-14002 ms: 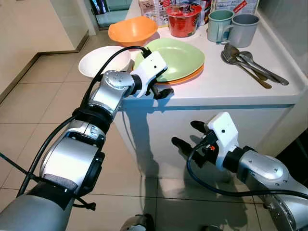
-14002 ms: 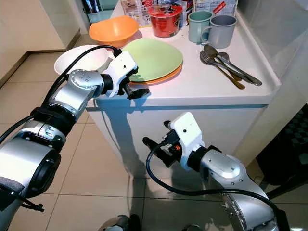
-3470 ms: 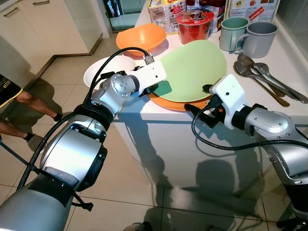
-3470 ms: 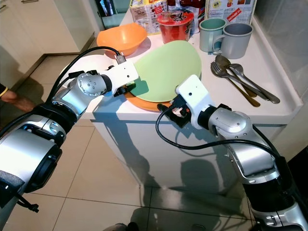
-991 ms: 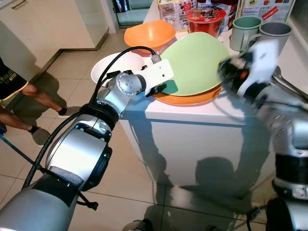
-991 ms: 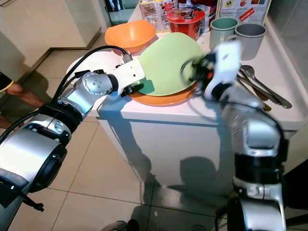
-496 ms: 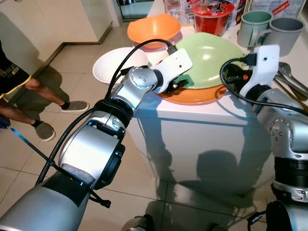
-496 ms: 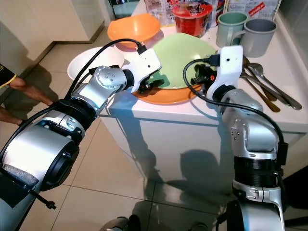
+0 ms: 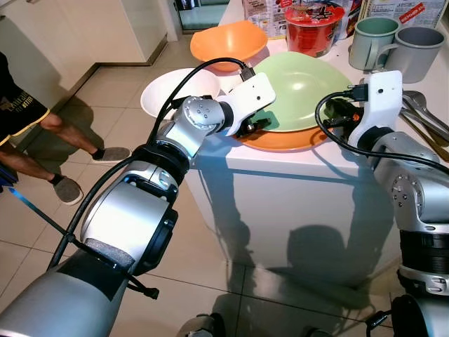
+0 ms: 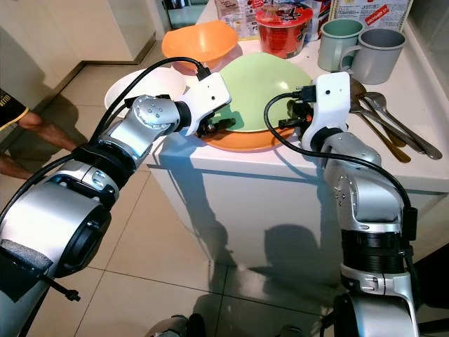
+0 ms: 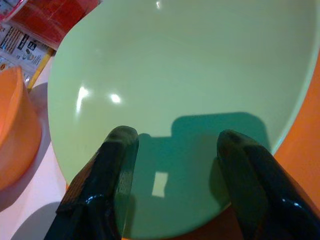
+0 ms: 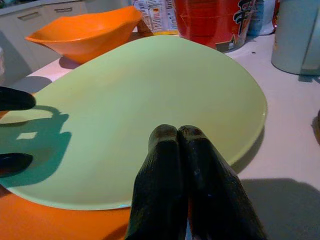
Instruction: Setting the table
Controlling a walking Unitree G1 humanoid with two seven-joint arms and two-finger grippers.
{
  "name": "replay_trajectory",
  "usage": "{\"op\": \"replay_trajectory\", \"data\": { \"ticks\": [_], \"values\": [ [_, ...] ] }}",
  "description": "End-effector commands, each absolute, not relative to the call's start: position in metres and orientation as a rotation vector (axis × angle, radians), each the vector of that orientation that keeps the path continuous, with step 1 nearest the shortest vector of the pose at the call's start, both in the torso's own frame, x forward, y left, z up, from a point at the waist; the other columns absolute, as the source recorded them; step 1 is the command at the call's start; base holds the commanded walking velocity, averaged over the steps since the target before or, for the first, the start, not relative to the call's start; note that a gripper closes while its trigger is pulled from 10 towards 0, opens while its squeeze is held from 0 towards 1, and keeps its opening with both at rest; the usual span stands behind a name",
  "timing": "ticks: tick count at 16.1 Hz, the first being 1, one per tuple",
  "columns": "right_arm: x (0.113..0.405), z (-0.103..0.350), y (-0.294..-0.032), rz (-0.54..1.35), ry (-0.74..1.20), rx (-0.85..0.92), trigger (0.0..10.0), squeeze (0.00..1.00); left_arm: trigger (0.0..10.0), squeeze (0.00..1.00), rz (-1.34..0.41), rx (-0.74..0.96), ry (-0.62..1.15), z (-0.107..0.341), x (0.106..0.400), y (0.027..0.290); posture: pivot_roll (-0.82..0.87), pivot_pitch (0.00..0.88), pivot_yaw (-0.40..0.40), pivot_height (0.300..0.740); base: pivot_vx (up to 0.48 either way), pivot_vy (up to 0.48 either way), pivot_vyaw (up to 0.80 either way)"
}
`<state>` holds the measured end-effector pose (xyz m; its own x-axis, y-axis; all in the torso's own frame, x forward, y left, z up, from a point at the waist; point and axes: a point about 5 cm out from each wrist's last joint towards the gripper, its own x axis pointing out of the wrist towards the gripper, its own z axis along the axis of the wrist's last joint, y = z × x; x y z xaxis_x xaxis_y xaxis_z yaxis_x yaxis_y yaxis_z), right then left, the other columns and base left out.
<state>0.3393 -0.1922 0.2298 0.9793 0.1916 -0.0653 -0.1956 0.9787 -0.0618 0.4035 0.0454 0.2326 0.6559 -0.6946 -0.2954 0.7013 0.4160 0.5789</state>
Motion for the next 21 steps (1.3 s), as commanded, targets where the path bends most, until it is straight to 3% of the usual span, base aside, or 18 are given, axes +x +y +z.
{"op": "replay_trajectory", "data": {
  "ticks": [1, 4, 8, 12, 15, 17, 19, 21],
  "values": [
    [0.34, 0.227, -0.193, 0.192, 0.084, -0.038, 10.0, 0.0, 10.0, 0.0, -0.882, 0.766, 0.059, 0.228, 0.404, 0.053, -0.03, 0.111, 0.173, 0.74, 0.0, 0.0, 0.0],
    [0.342, 0.222, -0.197, 0.165, 0.102, 0.001, 10.0, 0.0, 10.0, 0.0, -0.894, 0.756, 0.04, 0.237, 0.405, 0.051, -0.02, 0.113, 0.171, 0.74, 0.0, 0.0, 0.0],
    [0.342, 0.211, -0.191, 0.174, 0.125, -0.012, 10.0, 0.0, 10.0, 0.0, -0.899, 0.428, -0.139, 0.306, 0.404, 0.038, -0.01, 0.11, 0.167, 0.74, 0.0, 0.0, 0.0],
    [0.346, 0.208, -0.187, 0.188, 0.132, -0.017, 10.0, 0.0, 10.0, 0.0, -0.931, 0.304, -0.231, 0.346, 0.394, 0.046, 0.01, 0.096, 0.156, 0.74, 0.0, 0.0, 0.0],
    [0.349, 0.209, -0.188, 0.19, 0.126, -0.027, 10.0, 0.0, 10.0, 0.0, -0.957, 0.251, -0.231, 0.345, 0.379, 0.056, 0.01, 0.084, 0.147, 0.74, 0.0, 0.0, 0.0],
    [0.35, 0.209, -0.19, 0.19, 0.125, -0.032, 10.0, 0.0, 10.0, 0.0, -1.011, 0.233, -0.233, 0.34, 0.352, 0.065, 0.03, 0.074, 0.137, 0.74, 0.0, 0.0, 0.0],
    [0.353, 0.208, -0.191, 0.191, 0.125, -0.036, 10.0, 0.0, 10.0, 0.0, -1.088, 0.217, -0.25, 0.332, 0.33, 0.08, 0.04, 0.068, 0.131, 0.74, 0.0, 0.0, 0.0],
    [0.356, 0.207, -0.19, 0.195, 0.124, -0.04, 10.0, 0.0, 10.0, 0.0, -1.017, 0.155, -0.179, 0.301, 0.325, 0.107, 0.05, 0.053, 0.117, 0.74, 0.0, 0.0, 0.0]
  ]
}}
